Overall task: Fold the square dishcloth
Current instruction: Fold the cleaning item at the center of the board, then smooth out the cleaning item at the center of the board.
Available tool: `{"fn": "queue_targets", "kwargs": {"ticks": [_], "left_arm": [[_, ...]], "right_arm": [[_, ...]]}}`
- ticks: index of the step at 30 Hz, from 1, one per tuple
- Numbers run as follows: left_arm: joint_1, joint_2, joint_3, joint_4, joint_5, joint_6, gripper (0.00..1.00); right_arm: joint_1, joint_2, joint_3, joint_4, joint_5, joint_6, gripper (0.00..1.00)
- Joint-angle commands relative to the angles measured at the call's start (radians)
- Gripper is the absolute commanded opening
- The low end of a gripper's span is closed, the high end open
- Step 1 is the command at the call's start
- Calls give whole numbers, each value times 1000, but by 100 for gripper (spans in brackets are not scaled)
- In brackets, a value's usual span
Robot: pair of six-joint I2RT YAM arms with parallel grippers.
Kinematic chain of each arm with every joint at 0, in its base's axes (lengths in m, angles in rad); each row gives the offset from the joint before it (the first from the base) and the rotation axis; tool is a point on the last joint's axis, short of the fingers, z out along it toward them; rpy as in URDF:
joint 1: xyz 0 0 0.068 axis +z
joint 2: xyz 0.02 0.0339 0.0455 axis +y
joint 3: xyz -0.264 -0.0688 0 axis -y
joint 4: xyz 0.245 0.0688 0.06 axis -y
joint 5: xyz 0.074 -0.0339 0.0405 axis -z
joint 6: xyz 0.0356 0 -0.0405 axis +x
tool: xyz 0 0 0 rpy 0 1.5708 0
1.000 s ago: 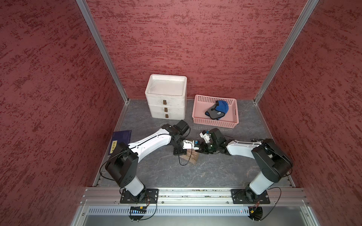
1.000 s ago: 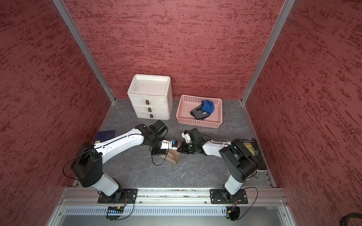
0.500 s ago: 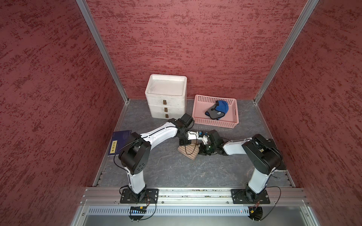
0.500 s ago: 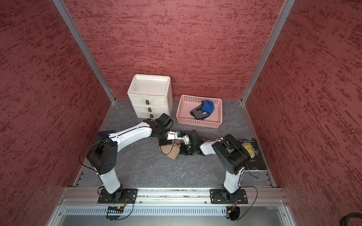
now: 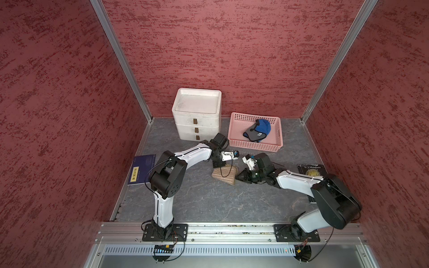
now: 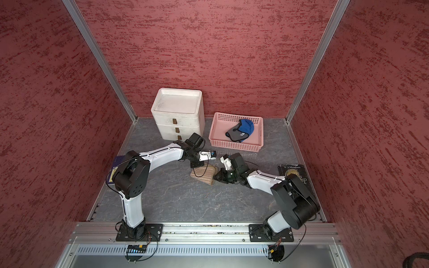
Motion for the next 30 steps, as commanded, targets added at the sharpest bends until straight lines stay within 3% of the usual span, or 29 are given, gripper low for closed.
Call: {"fn": "queue_targets", "kwargs": {"ticks": [1, 5, 8, 11, 12, 15, 19, 23, 27, 30], "left_arm": [[-9, 3, -10, 62, 70, -36, 28], [-11, -24, -28, 66, 148, -44, 28], [-14, 3, -27, 96, 104, -48, 31], [-13, 31, -33, 163, 30, -71, 41], [-8, 27, -42, 192, 22, -87, 48], [15, -46, -62, 214, 50, -123, 56], [76, -183, -67, 147, 133, -147, 67], [132, -278, -91, 32, 192, -144, 70], [147, -297, -147, -76, 247, -118, 71], [121, -271, -199, -51, 223, -112, 70]], "right_arm": [[-6, -91, -10, -141, 92, -25, 4], [-5, -175, -30, -193, 141, -22, 7], [-6, -203, -47, -189, 146, -9, 8], [9, -221, -69, -125, 132, 33, 9], [28, -224, -77, -89, 130, 54, 9], [84, -212, -74, -2, 129, 97, 9], [159, -155, -36, 73, 149, 127, 9], [216, -32, 34, 124, 155, 133, 9], [219, 120, 84, 169, 153, 147, 7], [215, 197, 84, 190, 169, 168, 3]]}}
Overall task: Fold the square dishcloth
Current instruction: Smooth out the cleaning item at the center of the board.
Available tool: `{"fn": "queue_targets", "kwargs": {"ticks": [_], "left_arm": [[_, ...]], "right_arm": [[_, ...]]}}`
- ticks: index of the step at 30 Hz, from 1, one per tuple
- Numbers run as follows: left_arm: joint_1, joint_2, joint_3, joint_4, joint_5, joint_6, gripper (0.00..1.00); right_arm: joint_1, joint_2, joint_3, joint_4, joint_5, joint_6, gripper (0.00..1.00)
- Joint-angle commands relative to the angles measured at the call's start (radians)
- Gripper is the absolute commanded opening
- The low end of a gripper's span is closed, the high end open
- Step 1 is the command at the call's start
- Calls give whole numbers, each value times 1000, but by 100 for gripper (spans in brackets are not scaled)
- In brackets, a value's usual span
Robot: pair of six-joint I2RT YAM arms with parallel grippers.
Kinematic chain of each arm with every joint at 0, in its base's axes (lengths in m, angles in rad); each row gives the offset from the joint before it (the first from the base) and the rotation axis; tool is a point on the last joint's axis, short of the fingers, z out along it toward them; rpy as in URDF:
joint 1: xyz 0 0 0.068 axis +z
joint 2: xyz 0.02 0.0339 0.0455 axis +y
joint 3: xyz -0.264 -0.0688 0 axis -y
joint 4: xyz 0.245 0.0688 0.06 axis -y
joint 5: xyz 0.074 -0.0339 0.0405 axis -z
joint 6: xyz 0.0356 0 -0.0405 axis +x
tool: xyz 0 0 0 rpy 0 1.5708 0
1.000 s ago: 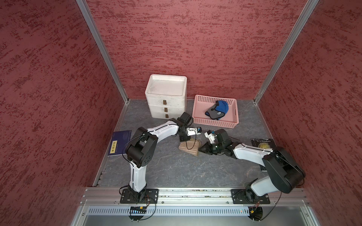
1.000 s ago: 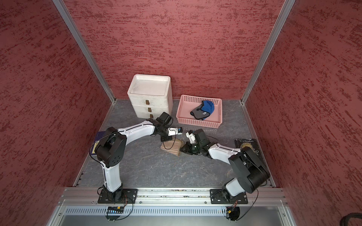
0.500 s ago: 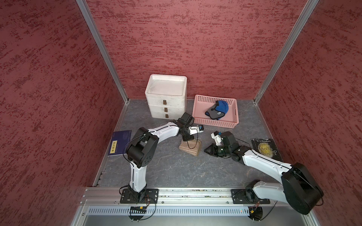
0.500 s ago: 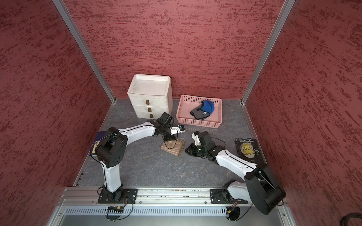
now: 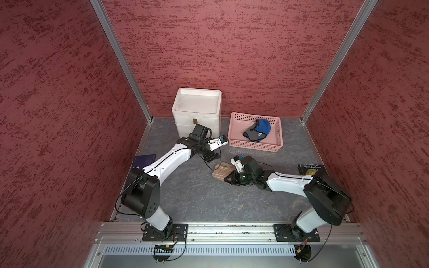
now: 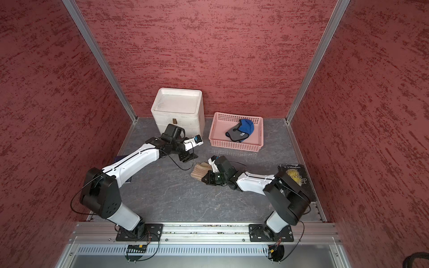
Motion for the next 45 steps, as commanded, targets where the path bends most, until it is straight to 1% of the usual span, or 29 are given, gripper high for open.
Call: {"fn": "queue_targets", "kwargs": {"ticks": [1, 2, 6, 10, 14, 16, 18, 19, 22, 24, 26, 28, 32, 34, 36, 37, 38, 40, 41, 43, 45], "left_arm": [[-33, 65, -75, -56, 18, 14, 70], [-45, 84, -83, -40, 7, 11, 70], [-80, 166, -63, 29, -29, -9, 68], [-115, 243, -29, 51, -69, -13, 67], [-132, 305, -33, 97, -134, -2, 67], [-128, 313, -38, 102, -154, -2, 66], [-121, 286, -44, 91, -135, -3, 66], [-118, 267, -42, 72, -122, -6, 66], [-95, 182, -28, 36, -49, -29, 68], [-63, 123, -7, 9, 8, -54, 71], [-40, 89, 21, -18, 33, -77, 74], [-27, 59, 28, -44, 33, -76, 76], [-23, 5, -14, -74, 25, -52, 77], [-29, -4, -38, -94, 25, -44, 77], [-50, -3, -55, -109, 13, -40, 76], [-65, 1, -62, -109, 4, -39, 76], [-83, 8, -70, -105, -8, -41, 76], [-124, 35, -78, -86, -41, -49, 75], [-142, 53, -72, -81, -56, -54, 75], [-180, 103, -42, -79, -82, -64, 74], [-212, 159, 0, -78, -109, -74, 73]], "right_arm": [[-3, 61, -12, 71, 32, 42, 2], [-6, 73, -39, 103, 34, 57, 0], [-8, 101, -164, 240, 36, 121, 0], [-7, 104, -233, 344, 9, 155, 0], [-6, 39, -236, 358, -44, 152, 1], [-8, -34, -208, 279, -31, 121, 2], [-15, -81, -172, 178, -2, 88, 3], [-26, -86, -155, 159, -4, 78, 3], [-54, -61, -111, 138, -27, 71, 2], [-72, -22, -82, 130, -30, 61, 2], [-89, 29, -68, 148, -41, 59, 2], [-104, 95, -69, 184, -49, 65, 1], [-130, 190, -91, 248, -60, 80, 0], [-130, 192, -102, 279, -90, 89, 1], [-131, 140, -114, 293, -115, 96, 5], [-131, 97, -116, 267, -116, 91, 8], [-133, 46, -113, 225, -104, 77, 15], [-143, -71, -110, 86, -48, 33, 37], [-155, -122, -111, 13, -10, 16, 44], [-197, -249, -132, -104, 54, -5, 53], [-244, -366, -158, -206, 106, -16, 60]]}}
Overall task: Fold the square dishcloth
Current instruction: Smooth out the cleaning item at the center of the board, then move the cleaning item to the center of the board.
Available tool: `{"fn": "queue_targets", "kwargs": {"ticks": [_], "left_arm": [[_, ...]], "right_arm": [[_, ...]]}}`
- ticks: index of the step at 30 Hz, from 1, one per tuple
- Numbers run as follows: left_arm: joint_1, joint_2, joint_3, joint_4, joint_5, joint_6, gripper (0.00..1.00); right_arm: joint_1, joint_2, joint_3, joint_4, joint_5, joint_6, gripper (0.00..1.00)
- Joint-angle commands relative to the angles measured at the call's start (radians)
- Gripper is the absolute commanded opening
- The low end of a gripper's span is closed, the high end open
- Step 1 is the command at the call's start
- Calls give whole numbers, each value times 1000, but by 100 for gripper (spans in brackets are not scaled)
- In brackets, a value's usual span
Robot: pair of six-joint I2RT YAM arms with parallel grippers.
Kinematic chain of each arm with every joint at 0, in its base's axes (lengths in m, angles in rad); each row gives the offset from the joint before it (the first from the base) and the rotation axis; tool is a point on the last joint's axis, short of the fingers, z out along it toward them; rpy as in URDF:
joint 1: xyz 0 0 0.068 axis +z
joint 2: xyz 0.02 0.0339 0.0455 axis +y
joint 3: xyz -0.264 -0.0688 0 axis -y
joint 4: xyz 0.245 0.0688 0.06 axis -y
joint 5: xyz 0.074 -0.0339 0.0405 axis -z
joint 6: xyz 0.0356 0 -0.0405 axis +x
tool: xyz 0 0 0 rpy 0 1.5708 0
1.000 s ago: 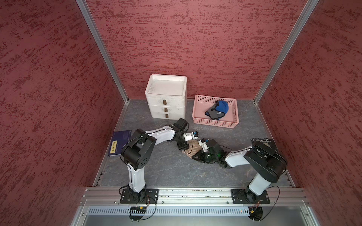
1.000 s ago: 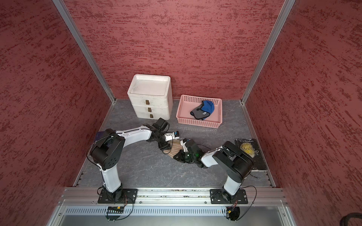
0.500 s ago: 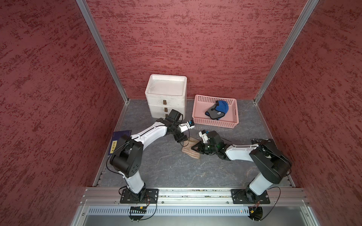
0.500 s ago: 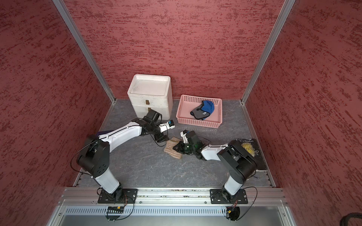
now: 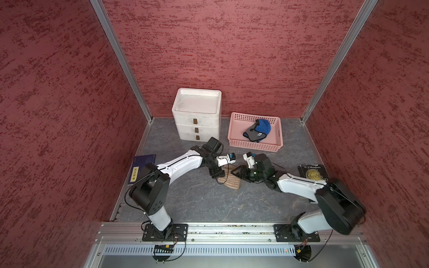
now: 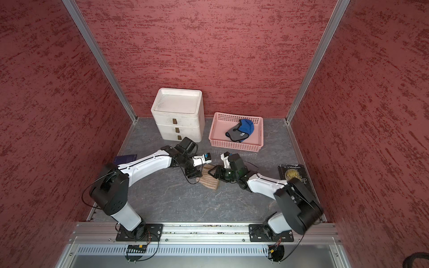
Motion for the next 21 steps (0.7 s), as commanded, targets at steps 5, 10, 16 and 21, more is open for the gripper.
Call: {"fn": "queue_targets", "kwargs": {"ticks": [5, 10, 16, 21], "left_arm": [[-88, 197, 163, -21, -88, -32, 71], [-97, 279, 204, -26, -124, -11, 71], [-76, 295, 134, -27, -245, 58, 71], [55, 230, 35, -61, -320, 108, 69]], "right_arm": [[-142, -398, -82, -484, 269, -71, 68], [-201, -514, -73, -626, 328, -91, 69], [-245, -436, 58, -681, 422, -160, 73], [-298, -237, 282, -680, 453, -220, 76]]}}
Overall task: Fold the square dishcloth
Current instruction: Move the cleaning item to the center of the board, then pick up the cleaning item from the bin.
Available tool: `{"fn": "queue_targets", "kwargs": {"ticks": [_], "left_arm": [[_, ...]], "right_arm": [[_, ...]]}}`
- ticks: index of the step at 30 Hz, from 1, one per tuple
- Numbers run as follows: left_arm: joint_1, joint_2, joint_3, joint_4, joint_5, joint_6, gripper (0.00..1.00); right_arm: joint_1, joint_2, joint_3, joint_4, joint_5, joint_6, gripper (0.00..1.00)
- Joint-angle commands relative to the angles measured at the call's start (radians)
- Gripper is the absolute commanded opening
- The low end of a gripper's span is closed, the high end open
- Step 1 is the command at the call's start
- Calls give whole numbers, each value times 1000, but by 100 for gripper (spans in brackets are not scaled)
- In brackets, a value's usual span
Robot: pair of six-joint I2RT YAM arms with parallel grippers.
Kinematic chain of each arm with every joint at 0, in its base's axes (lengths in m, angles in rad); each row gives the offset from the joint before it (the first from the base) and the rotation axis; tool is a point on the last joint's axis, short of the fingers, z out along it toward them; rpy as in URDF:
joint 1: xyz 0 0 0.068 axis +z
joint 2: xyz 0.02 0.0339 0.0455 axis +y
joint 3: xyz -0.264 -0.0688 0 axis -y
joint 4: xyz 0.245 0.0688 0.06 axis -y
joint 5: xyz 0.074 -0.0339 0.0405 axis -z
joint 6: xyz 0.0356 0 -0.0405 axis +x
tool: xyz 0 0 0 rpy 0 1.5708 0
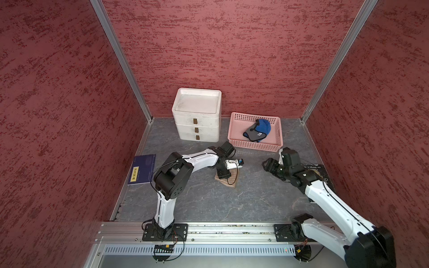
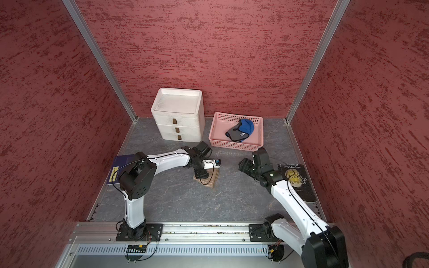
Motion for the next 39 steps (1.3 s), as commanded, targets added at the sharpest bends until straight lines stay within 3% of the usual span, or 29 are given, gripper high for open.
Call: {"fn": "queue_targets", "kwargs": {"ticks": [1, 5, 8, 12, 18, 24, 31, 39], "left_arm": [[130, -34, -107, -72, -143, 81, 69], [288, -118, -199, -60, -141, 167, 69], [355, -138, -201, -69, -122, 164, 69], [376, -184, -159, -121, -22, 111, 74], [383, -279, -40, -232, 197, 12, 100], [379, -288, 27, -291, 288, -36, 100], [363, -253, 38, -278, 297, -64, 100], [380, -287, 13, -285, 340, -59, 100]], "right_arm": [[-28, 117, 168, -6, 73, -74, 76], [-31, 310, 386, -36, 140, -116, 79], [-35, 464, 521, -37, 176, -138, 81], [-49, 693, 710, -63, 206, -148, 85], [-79, 973, 990, -126, 256, -183, 89], [-102, 1162, 1169, -158, 244, -217, 89], [-108, 1321, 1325, -205, 242, -243, 80], [-132, 1381, 1397, -238, 210, -240, 61]]}}
